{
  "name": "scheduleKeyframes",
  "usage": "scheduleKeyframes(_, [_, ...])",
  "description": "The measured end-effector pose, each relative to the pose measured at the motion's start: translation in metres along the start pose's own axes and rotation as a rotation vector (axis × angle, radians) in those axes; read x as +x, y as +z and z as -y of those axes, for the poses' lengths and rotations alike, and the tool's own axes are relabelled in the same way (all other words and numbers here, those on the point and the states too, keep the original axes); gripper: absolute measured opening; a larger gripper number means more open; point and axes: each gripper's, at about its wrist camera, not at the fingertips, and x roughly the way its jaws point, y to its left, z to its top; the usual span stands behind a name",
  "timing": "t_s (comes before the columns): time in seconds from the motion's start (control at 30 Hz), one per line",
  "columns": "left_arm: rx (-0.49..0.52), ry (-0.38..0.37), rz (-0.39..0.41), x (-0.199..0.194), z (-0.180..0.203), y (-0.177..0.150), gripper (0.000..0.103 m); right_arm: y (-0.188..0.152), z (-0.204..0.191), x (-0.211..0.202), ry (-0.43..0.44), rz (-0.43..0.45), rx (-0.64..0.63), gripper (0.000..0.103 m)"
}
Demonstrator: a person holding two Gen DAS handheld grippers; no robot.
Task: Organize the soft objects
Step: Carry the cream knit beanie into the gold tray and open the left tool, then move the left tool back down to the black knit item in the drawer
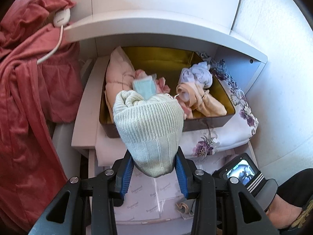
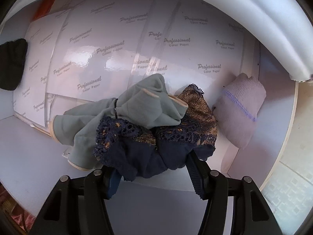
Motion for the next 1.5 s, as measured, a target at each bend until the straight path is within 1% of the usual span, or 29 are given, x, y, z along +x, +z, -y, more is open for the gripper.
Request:
scheduleKeyframes(0.33, [0.038,0.025,0.044,-0.005,0.018,0.022,0.04,-0.001,-0.005,-0.001,-0.004,0.001,-0.011,0.061])
scheduleKeyframes(0.53, [0.028,0.007,0.048,-0.001,0.022,0.044,0.04,-0.001,-0.007,-0.001,-0.004,0.001,-0.012,0.061])
scheduleKeyframes(0.6, [0.006,-0.016,0.036,0.004,0.02,0.053,0.04,-0.001,-0.006,-0.001,-0.004,0.001,-0.012,0.061])
scheduleKeyframes(0.77, [-0.094,-0.092,-0.012,0.024,0.013,0.079,0.04,-0.001,-0.006,-0.001,-0.002,0.0,-0.014,0.061])
scheduleKeyframes(0.87, [-0.126,-0.113,-0.038,0.038,0.012,0.091,0.04,-0.001,-0.006,-0.002,-0.002,0.0,-0.014,0.061])
scheduleKeyframes(0.97, [-0.147,-0.122,-0.055,0.055,0.013,0.102,0.04,-0.001,-0.006,-0.002,-0.003,0.0,-0.014,0.061])
scheduleKeyframes(1.07, [-0.17,-0.115,-0.077,0.075,0.013,0.112,0.04,0.0,-0.007,-0.001,-0.007,0.002,-0.02,0.061])
scheduleKeyframes(1.17, [-0.164,-0.091,-0.098,0.093,0.017,0.119,0.04,0.0,-0.008,-0.002,-0.012,0.004,-0.026,0.061])
scheduleKeyframes(1.2, [-0.17,-0.095,-0.109,0.099,0.017,0.12,0.041,0.0,-0.008,-0.002,-0.012,0.005,-0.026,0.061])
scheduleKeyframes(1.27, [-0.166,-0.072,-0.123,0.111,0.018,0.121,0.043,0.0,-0.009,-0.002,-0.013,0.005,-0.029,0.061])
scheduleKeyframes(1.33, [-0.155,-0.067,-0.125,0.116,0.019,0.12,0.046,-0.001,-0.009,-0.002,-0.013,0.006,-0.029,0.061])
scheduleKeyframes(1.4, [-0.154,-0.069,-0.124,0.117,0.019,0.118,0.05,-0.001,-0.009,-0.002,-0.012,0.006,-0.03,0.061])
scheduleKeyframes(1.47, [-0.147,-0.074,-0.109,0.113,0.021,0.116,0.056,0.0,-0.01,-0.002,-0.014,0.005,-0.032,0.061])
scheduleKeyframes(1.5, [-0.146,-0.074,-0.102,0.11,0.02,0.114,0.057,0.0,-0.01,-0.002,-0.016,0.006,-0.033,0.061])
